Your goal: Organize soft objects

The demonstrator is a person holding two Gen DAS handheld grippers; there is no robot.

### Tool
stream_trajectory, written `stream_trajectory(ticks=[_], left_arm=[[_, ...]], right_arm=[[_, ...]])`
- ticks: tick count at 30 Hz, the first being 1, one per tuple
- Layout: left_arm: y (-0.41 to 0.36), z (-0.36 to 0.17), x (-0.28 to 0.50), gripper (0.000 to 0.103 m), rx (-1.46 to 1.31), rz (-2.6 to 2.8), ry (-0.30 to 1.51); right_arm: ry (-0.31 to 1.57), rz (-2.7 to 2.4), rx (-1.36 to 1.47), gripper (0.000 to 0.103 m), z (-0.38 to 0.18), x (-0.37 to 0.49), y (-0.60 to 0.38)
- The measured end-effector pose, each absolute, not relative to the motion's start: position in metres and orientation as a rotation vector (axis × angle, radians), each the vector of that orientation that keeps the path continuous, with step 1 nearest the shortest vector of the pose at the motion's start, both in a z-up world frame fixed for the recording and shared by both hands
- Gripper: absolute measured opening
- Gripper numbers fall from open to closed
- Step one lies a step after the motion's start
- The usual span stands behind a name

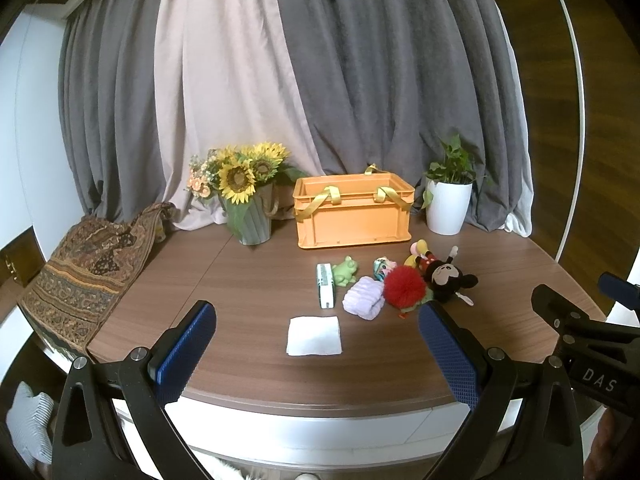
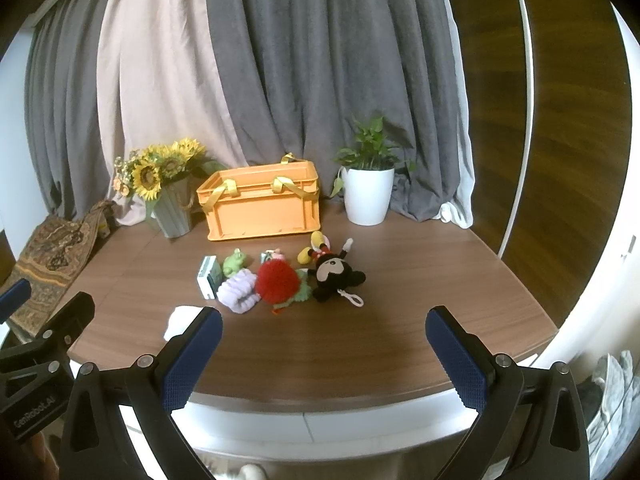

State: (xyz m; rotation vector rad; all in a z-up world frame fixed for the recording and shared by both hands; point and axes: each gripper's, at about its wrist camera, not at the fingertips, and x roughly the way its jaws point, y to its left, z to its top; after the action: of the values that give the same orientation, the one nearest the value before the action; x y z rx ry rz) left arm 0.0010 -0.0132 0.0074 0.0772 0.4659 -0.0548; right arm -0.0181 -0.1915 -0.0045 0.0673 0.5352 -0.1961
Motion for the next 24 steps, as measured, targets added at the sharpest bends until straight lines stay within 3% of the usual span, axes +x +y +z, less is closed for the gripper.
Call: stream_trajectory(ticks=[24], left_arm=[[-0.018,0.0054,0.0036,0.103,0.082,-0.059,0.464]], right_arm=[[0.535,-0.195,0.068,0.103,-0.0053,-0.0153,-0.1974]])
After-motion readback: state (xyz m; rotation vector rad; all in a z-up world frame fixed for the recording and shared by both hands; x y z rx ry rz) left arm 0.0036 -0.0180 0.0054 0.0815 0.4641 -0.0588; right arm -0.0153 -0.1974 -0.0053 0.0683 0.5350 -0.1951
